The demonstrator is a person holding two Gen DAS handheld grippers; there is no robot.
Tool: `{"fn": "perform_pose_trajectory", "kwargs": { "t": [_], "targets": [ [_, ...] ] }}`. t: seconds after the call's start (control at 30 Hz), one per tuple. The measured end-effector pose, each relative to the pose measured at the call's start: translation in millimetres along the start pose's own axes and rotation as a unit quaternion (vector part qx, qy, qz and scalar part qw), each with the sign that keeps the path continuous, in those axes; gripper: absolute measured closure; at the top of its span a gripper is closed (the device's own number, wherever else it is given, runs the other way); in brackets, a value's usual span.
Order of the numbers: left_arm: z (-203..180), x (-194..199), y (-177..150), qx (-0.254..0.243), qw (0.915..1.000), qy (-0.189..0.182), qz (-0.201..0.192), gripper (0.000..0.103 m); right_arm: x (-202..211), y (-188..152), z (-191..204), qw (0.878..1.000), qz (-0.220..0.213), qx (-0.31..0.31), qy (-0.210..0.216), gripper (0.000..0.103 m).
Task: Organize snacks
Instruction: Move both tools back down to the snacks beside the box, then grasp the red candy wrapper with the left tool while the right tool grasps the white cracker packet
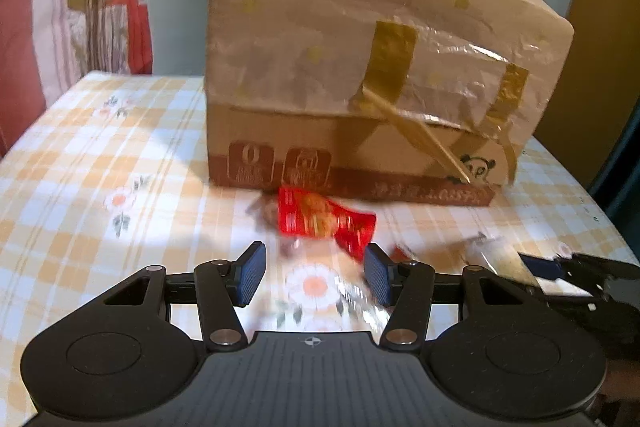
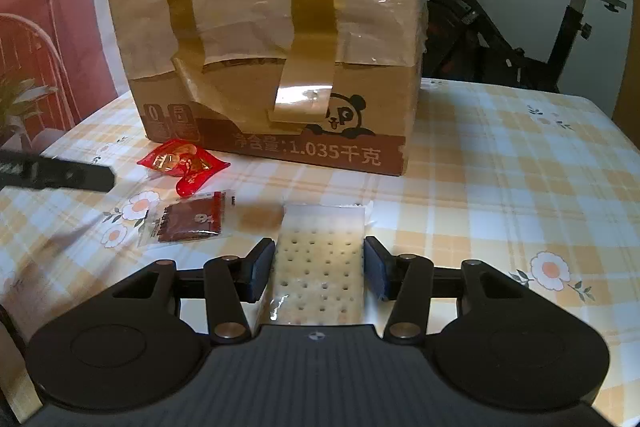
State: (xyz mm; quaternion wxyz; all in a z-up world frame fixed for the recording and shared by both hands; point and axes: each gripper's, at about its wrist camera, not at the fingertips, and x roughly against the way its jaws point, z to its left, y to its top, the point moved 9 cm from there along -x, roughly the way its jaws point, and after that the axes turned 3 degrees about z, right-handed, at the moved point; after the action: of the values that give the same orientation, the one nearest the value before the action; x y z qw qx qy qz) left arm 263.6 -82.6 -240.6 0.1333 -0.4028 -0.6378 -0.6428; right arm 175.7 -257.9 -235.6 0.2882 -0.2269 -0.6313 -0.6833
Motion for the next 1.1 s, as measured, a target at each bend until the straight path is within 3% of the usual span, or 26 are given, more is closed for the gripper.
{"fn": "perform_pose_trajectory", "kwargs": {
  "t": [0.17, 0.4, 0.53, 0.83, 1.1],
  "targets": [
    [-7, -23, 20, -0.025, 0.9997, 0.004, -0.007, 0.046, 0, 0, 1, 1.0, -0.001, 0.004, 0.001, 0.052],
    [-17, -56, 28, -0.078, 0.9952, 0.06, -0.003, 0.042, 0, -1, 0, 1.0, -0.002, 0.0, 0.005, 0.052],
    [-17, -63, 22, -0.087, 0.9934, 0.074, 0.011, 0.038, 0, -1, 1, 1.0, -0.002, -0.002, 0.006, 0.052],
    [-5, -39, -3, -0.072, 0.9946, 0.068, 0.03, 0.033, -2, 0, 2, 1.0, -0.003, -0.004, 0.008, 0.052],
    [17, -31, -16, -0.026, 0.9971, 0.061, 0.038, 0.033, -2, 0, 2, 1.0, -0.003, -0.005, 0.009, 0.052]
  ]
}}
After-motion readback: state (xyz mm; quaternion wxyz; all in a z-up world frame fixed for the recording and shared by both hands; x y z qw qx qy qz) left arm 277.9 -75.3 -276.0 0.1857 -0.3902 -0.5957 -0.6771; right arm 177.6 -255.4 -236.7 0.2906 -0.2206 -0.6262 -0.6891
